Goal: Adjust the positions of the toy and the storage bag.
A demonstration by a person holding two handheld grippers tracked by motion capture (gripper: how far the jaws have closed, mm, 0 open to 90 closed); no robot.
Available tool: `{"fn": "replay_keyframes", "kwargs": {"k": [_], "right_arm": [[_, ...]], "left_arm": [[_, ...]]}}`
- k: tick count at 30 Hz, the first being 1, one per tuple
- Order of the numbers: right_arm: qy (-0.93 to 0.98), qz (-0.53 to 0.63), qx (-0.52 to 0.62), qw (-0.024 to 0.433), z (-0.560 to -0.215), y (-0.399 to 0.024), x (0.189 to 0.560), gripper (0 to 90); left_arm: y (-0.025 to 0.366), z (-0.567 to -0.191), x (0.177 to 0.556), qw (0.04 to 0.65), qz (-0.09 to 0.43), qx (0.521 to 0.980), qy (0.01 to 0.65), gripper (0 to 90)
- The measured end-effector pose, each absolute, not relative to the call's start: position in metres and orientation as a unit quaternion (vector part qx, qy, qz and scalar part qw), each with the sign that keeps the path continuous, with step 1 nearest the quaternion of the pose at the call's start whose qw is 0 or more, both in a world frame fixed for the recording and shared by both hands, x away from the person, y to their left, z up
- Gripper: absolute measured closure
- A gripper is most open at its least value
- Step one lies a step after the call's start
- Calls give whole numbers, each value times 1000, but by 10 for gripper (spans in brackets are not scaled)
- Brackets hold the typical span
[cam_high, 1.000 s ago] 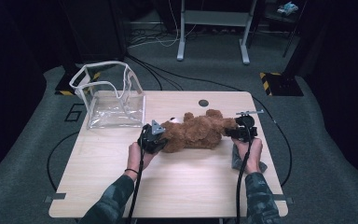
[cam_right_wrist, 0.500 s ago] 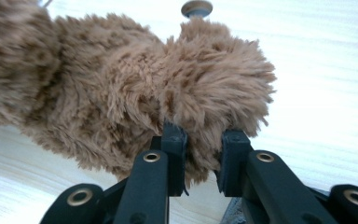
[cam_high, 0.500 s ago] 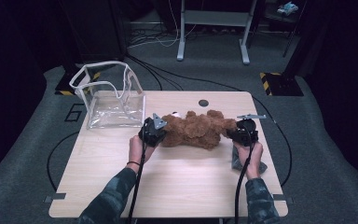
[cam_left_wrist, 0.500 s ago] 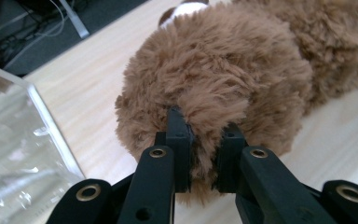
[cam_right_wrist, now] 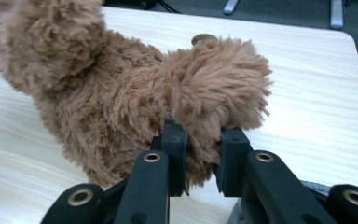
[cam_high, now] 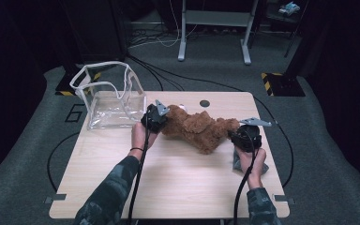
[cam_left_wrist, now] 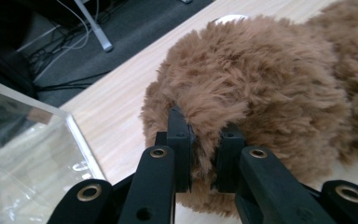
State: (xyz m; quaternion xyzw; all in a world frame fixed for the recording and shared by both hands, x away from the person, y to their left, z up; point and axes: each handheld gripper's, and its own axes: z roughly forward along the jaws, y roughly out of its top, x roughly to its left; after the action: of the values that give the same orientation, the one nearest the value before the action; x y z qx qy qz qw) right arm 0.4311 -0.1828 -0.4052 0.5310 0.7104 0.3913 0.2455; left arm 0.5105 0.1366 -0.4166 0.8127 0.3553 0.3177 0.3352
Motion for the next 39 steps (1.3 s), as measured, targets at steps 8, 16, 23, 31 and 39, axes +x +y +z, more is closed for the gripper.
{"fn": "replay_keyframes", "kwargs": {"k": [8,16,23,31,39], "right_arm": [[718,384,528,240,-407,-173,418,767],[716,381,545,213,-421,-170,419,738],[723,375,547,192,-429,-170,419,716],[733,359,551,172,-439,-167,418,716],[750,343,542,165,-444,-163,418,718]], "left_arm": [[130,-424,529,305,292,830,365,805],[152,-433,526,314,254,817,412,499],[159,-431,500,342,224,819,403,283],[135,-429,465,382,202,831,351,227],[92,-420,451,408,208,832,313,231]]}}
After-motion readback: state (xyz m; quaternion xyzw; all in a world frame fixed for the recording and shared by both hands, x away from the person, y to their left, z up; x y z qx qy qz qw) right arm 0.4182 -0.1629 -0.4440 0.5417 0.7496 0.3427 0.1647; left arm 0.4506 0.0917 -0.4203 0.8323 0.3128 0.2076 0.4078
